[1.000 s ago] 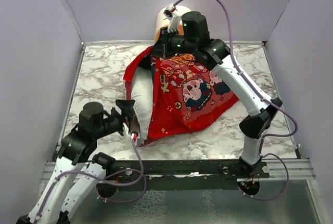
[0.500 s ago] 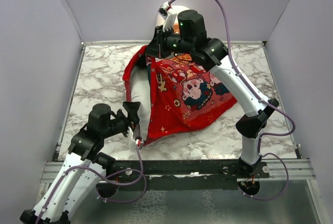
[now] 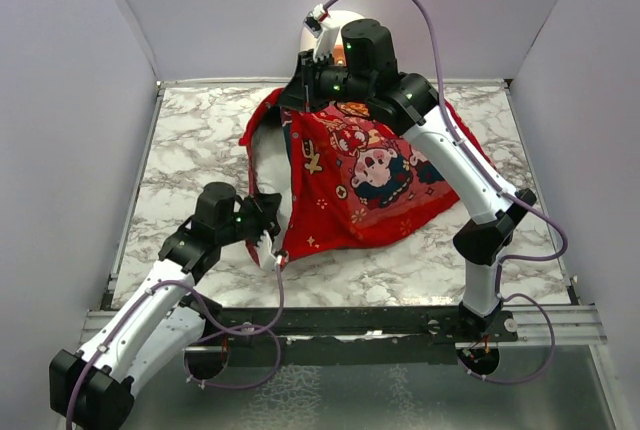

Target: Remove the pillowcase from the pillow

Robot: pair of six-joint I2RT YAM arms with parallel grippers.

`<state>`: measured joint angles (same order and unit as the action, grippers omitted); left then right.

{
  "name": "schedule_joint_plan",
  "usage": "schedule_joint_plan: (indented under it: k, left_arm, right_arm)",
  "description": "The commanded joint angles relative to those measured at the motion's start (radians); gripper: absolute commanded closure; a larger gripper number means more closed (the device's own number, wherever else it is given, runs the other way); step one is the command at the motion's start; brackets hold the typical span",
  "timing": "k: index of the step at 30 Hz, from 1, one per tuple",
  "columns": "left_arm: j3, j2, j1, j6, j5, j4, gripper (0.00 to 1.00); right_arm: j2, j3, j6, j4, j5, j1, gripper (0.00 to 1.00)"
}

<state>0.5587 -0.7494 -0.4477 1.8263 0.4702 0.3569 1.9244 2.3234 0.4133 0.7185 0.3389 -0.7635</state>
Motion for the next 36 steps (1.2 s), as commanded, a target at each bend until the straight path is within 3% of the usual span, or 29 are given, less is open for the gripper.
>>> schedule_joint_plan:
  k: [1,8,18,23,26,31,36]
  left_arm:
    - [-0.024,0.035,-0.026,-0.056,0.074,-0.202,1.00]
    - [0.056,0.157,-0.028,-0.330,0.110,-0.339,1.00]
    - [0.432,0.175,-0.028,-0.823,-0.064,-0.408,1.00]
    - [0.762,0.028,-0.027,-0.973,-0.248,-0.368,1.00]
    - [0.976,-0.075,-0.027,-0.991,-0.298,-0.228,1.00]
    - [1.272,-0.271,-0.027,-1.065,-0.413,-0.060,1.00]
    - [1.405,-0.388,-0.026,-1.056,-0.597,-0.135,1.00]
  right_arm:
    - [-0.005,0.038,-0.002,-0.039,0.040,0.017,0.99]
    - [-0.019,0.026,0.008,-0.037,0.052,0.049,0.99]
    - [0.018,0.065,0.028,-0.032,0.028,0.055,0.91]
    - [0.058,0.136,0.054,-0.044,0.057,0.055,0.70]
    - [0.057,0.151,0.055,-0.058,0.044,0.055,0.46]
    - [-0.031,0.102,0.053,-0.098,0.005,0.096,0.29]
    - [-0.156,-0.010,0.075,-0.148,0.060,0.212,0.19]
